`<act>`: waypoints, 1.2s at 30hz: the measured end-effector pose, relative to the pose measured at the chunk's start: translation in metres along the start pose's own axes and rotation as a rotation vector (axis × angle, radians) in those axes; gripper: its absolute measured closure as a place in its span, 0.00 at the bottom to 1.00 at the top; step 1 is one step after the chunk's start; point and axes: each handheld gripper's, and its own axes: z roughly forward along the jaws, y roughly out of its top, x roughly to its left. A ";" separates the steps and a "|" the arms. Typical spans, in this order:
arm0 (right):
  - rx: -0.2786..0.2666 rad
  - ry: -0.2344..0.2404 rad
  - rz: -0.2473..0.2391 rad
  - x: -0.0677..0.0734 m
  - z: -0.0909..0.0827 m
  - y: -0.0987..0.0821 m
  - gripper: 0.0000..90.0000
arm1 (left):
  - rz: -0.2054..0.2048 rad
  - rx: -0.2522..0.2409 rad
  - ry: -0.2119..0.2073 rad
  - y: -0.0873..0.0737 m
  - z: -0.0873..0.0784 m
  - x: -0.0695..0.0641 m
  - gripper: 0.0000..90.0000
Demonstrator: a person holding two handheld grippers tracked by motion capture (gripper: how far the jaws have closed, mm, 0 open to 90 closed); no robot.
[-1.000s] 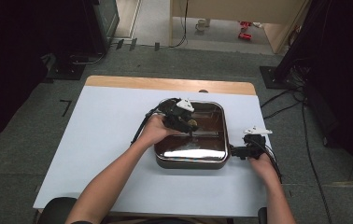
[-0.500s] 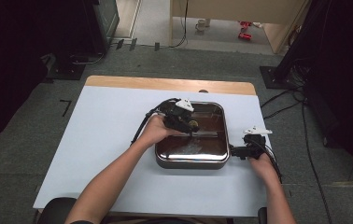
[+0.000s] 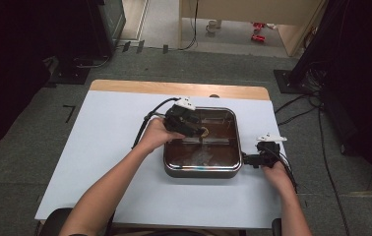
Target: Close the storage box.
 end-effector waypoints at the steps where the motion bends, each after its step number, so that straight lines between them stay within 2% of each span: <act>1: 0.000 0.000 0.000 0.000 0.000 0.000 0.00 | -0.001 0.004 0.010 -0.002 -0.003 0.000 0.47; 6: -0.001 0.000 0.000 0.000 0.000 0.000 0.00 | -0.005 0.006 0.037 -0.010 -0.019 0.002 0.42; 9: -0.001 0.000 -0.001 0.000 0.000 0.000 0.00 | -0.001 -0.023 0.070 -0.019 -0.034 0.000 0.42; 13: -0.001 -0.001 -0.001 0.000 0.000 0.000 0.00 | 0.001 -0.034 0.097 -0.028 -0.046 -0.002 0.41; 20: -0.003 -0.001 -0.005 0.000 0.000 0.000 0.00 | -0.019 -0.042 0.136 -0.046 -0.061 -0.003 0.40; 23: -0.002 -0.001 -0.001 0.000 0.000 0.000 0.00 | -0.044 -0.036 0.142 -0.054 -0.065 -0.003 0.40; 27: -0.002 -0.001 -0.003 0.000 0.000 0.000 0.00 | -0.078 -0.058 0.167 -0.070 -0.072 -0.003 0.39; 30: -0.002 -0.001 -0.003 0.000 0.000 0.000 0.00 | -0.100 -0.044 0.208 -0.081 -0.076 -0.003 0.39; 33: -0.002 -0.001 -0.003 0.000 0.000 0.000 0.00 | -0.114 -0.050 0.230 -0.087 -0.080 -0.003 0.38; 36: -0.002 -0.003 -0.003 0.000 0.000 0.000 0.00 | -0.145 -0.073 0.229 -0.094 -0.086 -0.002 0.36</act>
